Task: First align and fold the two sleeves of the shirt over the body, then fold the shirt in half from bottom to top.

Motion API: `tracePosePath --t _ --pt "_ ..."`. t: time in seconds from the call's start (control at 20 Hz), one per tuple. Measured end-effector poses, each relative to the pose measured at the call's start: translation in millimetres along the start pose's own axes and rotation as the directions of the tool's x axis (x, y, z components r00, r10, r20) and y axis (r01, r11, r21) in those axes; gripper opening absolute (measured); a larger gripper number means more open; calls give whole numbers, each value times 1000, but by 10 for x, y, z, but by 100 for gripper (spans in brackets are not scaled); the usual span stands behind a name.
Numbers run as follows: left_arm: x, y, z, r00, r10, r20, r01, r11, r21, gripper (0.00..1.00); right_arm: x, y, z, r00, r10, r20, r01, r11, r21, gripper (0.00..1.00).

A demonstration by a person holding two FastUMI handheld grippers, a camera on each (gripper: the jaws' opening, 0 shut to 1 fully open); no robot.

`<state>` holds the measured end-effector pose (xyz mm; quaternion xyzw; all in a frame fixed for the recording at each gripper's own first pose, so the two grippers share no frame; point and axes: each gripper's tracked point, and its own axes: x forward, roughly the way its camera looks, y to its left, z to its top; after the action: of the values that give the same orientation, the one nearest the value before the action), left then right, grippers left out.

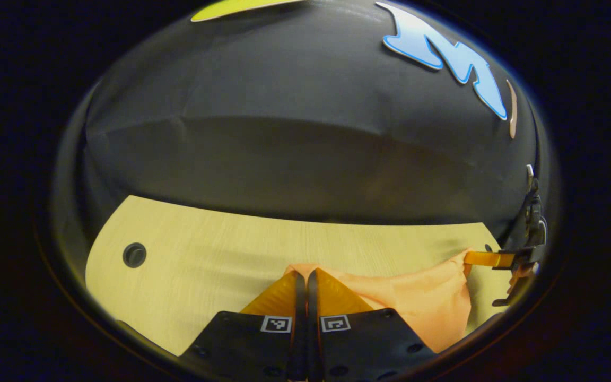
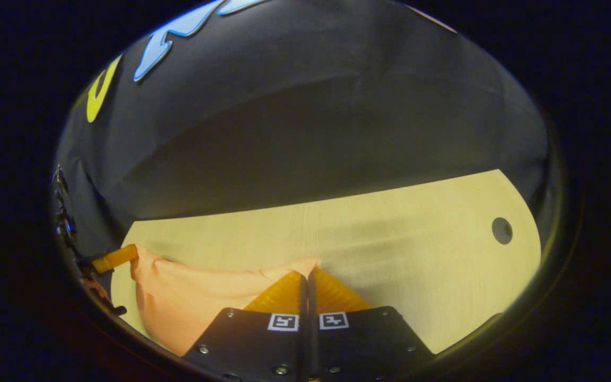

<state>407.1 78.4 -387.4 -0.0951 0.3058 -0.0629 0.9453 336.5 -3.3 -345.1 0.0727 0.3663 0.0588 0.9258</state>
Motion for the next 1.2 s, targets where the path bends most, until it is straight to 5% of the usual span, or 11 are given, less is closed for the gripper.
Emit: tracePosePath --t 0.35,0.45,0.6,0.65,1.05,1.1,1.2 --pt "147 72 -264 997 61 -44 -63 997 -34 7 38 -13 -51 1000 15 1 -15 1000 -27 1" --pt "57 85 -247 996 83 -31 -84 996 -14 14 -70 -39 -35 1000 2 3 -2 999 -34 9" --pt "-160 41 -122 995 102 1 -102 994 39 43 -219 -70 62 1000 0 27 1 999 -40 17" --pt "-226 -10 -61 995 103 7 -103 994 43 37 -314 -84 104 999 -5 38 6 999 -42 29" --pt "-1325 -388 173 997 80 17 -81 995 56 43 -1405 284 224 997 32 74 -29 999 -38 29" --pt "-1517 -479 187 998 69 10 -69 996 57 31 -1577 343 212 997 38 72 -36 999 -39 29" --pt "-1900 -657 229 998 55 11 -55 997 59 37 -1975 469 192 996 47 81 -43 998 -49 29"
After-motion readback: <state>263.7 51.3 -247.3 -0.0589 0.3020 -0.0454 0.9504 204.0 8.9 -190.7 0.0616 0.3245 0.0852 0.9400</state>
